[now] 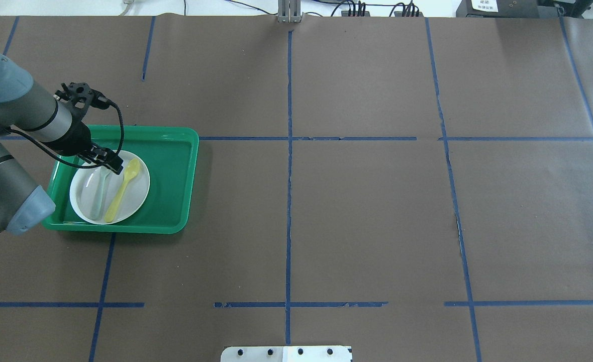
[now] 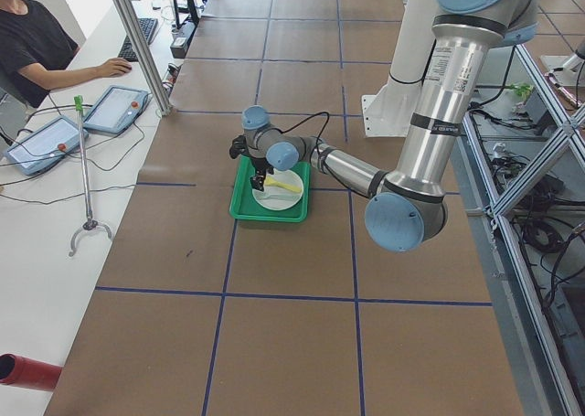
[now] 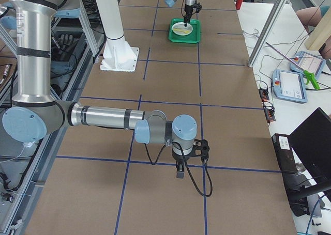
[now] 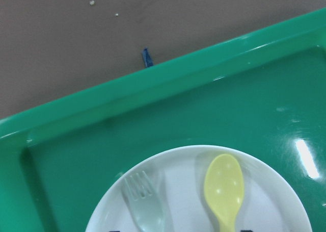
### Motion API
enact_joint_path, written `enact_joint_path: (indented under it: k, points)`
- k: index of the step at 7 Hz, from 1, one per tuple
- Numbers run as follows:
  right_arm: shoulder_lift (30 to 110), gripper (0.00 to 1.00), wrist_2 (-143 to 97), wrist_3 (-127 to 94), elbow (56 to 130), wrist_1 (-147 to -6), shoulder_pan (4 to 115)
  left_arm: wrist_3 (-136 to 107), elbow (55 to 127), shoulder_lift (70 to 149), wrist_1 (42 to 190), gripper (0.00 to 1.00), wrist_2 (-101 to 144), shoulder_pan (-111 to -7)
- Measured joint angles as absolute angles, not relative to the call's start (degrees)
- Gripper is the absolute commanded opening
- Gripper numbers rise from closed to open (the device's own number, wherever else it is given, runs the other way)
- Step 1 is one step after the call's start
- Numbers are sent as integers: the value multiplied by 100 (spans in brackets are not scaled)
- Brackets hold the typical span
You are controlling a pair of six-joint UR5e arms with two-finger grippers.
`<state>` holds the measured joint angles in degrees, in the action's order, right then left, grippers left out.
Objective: Place spoon
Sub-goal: 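Move the left gripper down over the yellow spoon on the plate, then close the left gripper on the yellow spoon's handle and lift it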
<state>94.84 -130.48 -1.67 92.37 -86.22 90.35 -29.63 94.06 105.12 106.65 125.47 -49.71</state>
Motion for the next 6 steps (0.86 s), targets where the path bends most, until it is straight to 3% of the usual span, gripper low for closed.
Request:
enact_joint_path:
  k: [4, 6]
  points:
    - [9483, 100, -13048, -167, 9237, -8622, 9035, -3096, 9208, 10636, 10670, 70, 12551, -4568]
    - [9483, 100, -13051, -167, 9237, -8622, 9035, -3118, 9129, 10681, 10670, 18, 12551, -4501]
